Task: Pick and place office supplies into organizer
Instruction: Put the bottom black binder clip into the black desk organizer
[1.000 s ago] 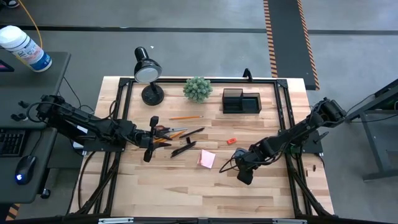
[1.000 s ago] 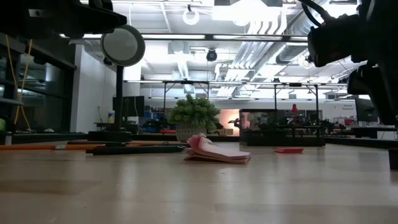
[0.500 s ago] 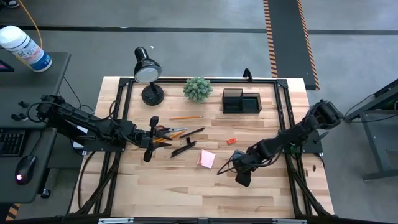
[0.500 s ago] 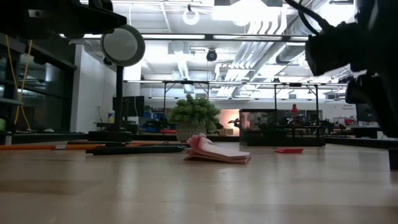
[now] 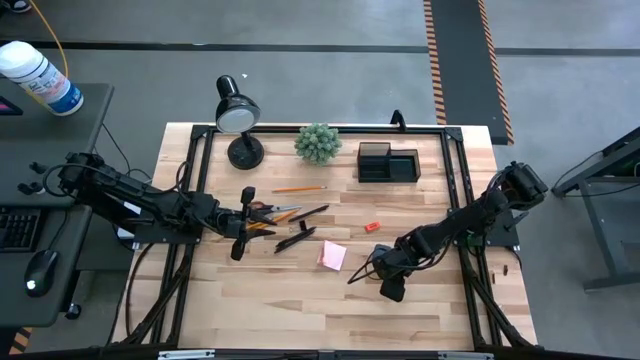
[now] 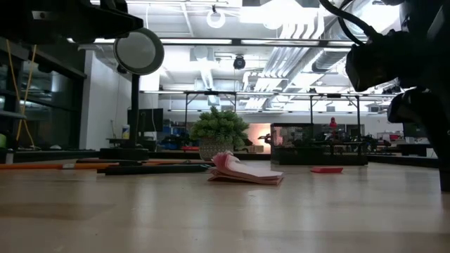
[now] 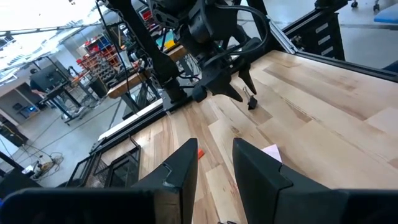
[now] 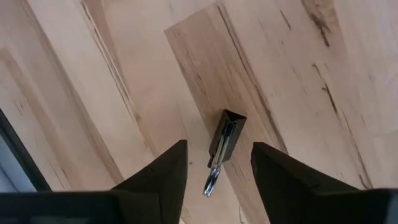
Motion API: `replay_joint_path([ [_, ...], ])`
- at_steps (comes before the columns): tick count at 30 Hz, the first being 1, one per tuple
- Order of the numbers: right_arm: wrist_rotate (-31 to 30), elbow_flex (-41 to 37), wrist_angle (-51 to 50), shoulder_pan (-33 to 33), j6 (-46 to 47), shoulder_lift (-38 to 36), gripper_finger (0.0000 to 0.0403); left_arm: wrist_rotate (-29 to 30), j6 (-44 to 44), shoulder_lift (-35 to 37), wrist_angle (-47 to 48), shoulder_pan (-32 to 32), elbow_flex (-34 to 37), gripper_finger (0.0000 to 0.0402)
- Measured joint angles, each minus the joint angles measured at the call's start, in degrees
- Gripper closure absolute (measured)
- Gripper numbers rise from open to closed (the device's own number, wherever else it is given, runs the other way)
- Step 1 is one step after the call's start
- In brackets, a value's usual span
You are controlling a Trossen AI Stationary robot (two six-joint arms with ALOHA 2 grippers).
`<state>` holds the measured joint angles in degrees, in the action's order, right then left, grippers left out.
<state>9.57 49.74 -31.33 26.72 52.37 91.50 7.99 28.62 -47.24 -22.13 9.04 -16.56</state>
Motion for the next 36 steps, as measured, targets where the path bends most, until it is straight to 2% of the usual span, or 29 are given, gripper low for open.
replay_joint_path([
  [4, 1.2, 0.0, 0.1, 0.0, -1.6, 0.0, 0.0293, 0.0, 0.0, 0.0, 0.0, 0.0, 0.0, 0.0311],
  [10, 2.4, 0.0, 0.3, 0.0, -4.7, 0.0, 0.0388, 0.0, 0.0, 0.0, 0.0, 0.0, 0.0, 0.0311],
  [20, 0.8, 0.3, 2.4, 0.0, -9.4, 0.0, 0.0396, 0.0, 0.0, 0.0, 0.0, 0.0, 0.0, 0.0311],
  [26, -5.0, 6.1, -6.8, -2.1, -16.5, 0.0, 0.0398, 0.0, 0.0, 0.0, 0.0, 0.0, 0.0, 0.0311],
  [33, -21.8, 20.7, -31.6, -8.3, -26.6, 0.0, 0.0400, 0.0, 0.0, 0.0, 0.0, 0.0, 0.0, 0.0311],
  [36, -28.7, 25.5, -38.0, -12.2, -29.3, 0.0, 0.0400, 0.0, 0.0, 0.0, 0.0, 0.0, 0.0, 0.0311],
])
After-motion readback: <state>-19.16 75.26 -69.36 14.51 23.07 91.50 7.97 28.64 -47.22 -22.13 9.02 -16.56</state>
